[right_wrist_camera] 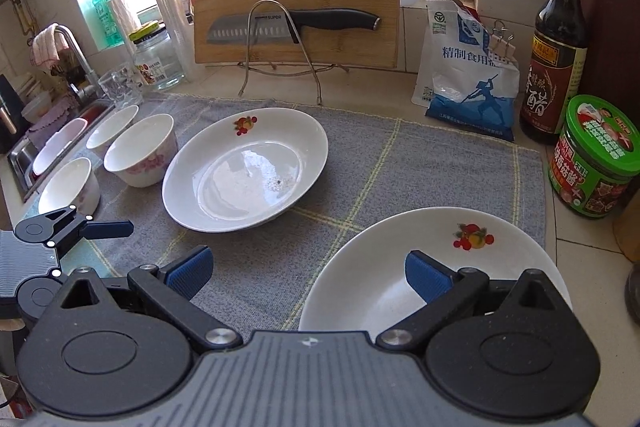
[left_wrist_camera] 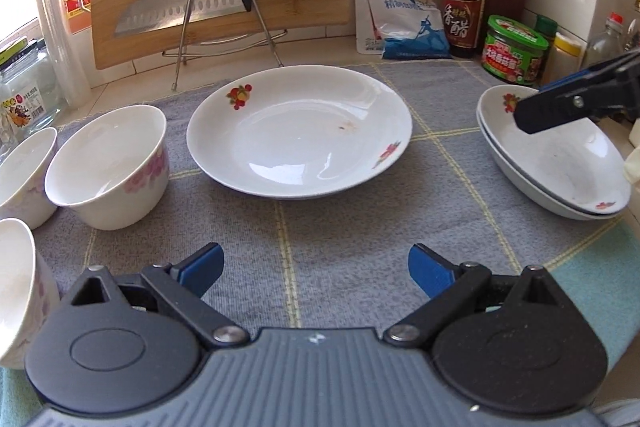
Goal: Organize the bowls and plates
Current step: 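Move the right gripper toward the next flower-print white plate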
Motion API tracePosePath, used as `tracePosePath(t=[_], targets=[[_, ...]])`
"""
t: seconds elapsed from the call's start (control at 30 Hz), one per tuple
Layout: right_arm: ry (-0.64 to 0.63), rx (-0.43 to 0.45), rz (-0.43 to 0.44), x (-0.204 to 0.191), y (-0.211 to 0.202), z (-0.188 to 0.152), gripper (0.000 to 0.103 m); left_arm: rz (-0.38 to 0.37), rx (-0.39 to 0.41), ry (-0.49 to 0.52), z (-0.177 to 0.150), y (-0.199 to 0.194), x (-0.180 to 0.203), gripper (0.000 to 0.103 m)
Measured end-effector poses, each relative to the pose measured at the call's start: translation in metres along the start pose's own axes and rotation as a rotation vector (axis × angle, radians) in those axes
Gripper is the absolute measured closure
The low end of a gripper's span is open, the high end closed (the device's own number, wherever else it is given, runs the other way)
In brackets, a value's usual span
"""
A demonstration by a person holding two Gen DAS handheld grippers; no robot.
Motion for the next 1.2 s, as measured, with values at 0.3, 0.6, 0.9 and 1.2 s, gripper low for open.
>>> tracePosePath(t=[0.3,0.6,0.9,1.2], targets=[[-0.080,-0.030,-0.064,-0.013,0.025,0.025,0.000,-0.037,0.010,0.005,0.008,0.034,-0.010,0.000],[-0.132,-0.126,-0.003,-0.030,0.070,0.042,0.000,-0.040,0.040,0.007,0.016,0.042,-0.015,0.000],[-0.103,-0.242,0.049,-0.026,0.113,0.050,0.000,-0.043,0.073,0.009,0.019,0.044,-0.017,0.000],[-0.108,-0.343,0.105,-0.032,0.147,0.051,0.000,-0.022,0.082,-0.008,0.019,0.045,-0.017,0.000]])
Point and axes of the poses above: each gripper's, at about its wrist camera, not at the fingertips, and y roughly the way its jaws point, x to its right, z to its top, the point moved 9 cm from there along y, roughly the way its jaws point, and after that the axes turned 9 degrees about y, right-handed, at the moved point
